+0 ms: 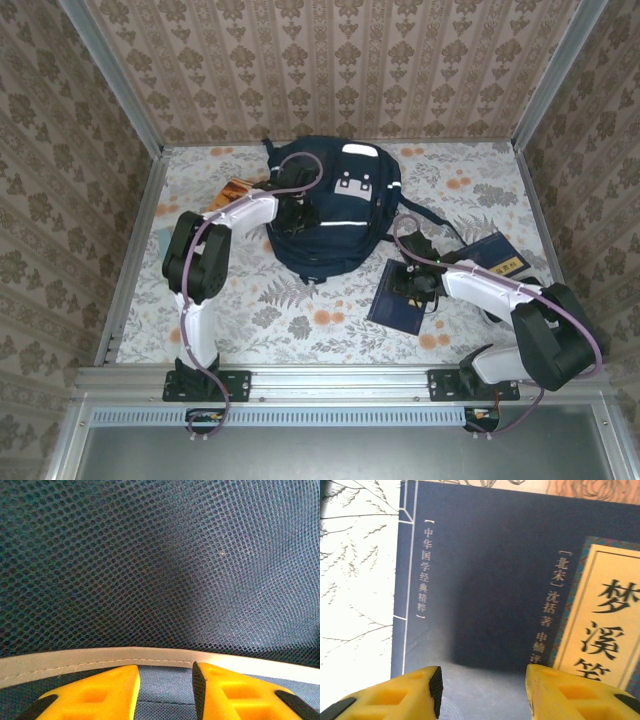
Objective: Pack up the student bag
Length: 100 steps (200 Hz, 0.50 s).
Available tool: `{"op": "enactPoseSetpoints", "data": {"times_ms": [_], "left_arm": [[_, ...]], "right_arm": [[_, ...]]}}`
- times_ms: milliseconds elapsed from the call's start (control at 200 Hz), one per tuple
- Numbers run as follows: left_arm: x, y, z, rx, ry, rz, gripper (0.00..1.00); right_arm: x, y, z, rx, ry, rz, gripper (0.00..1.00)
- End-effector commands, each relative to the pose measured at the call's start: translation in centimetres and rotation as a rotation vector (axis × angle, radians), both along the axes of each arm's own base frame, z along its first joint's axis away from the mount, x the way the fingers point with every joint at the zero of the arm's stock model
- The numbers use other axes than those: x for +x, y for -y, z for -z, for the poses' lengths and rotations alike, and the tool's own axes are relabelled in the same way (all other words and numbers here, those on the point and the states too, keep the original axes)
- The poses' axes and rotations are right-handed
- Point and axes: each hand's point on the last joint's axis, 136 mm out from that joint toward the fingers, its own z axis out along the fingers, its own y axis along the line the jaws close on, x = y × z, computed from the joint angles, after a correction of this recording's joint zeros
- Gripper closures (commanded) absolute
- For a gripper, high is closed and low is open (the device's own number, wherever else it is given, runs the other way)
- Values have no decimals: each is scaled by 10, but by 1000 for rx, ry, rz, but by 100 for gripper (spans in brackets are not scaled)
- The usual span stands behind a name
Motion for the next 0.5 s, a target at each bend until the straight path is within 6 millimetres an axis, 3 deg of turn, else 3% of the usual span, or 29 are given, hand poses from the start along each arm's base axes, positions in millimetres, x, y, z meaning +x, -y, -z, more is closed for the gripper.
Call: {"op": "enactPoseSetpoints", "data": {"times_ms": [0,100,250,380,495], "left_arm": [[2,-14,15,42,-15,52,61],[-7,-4,-8,-25,18,127,55],[-40,5,-42,-95,33,230,40],[-75,15,-62,-157,37,306,35],[-107,32,-65,-179,28,366,32]], "right_arm": [[-9,18,-11,-93,-41,9,50],[-5,22,-31,-90,2,54,47],[-7,39,-46,-132,27,170,37],[-15,52,-42,-163,-9,252,30],[-21,52,-31,-143,-52,271,30]]}}
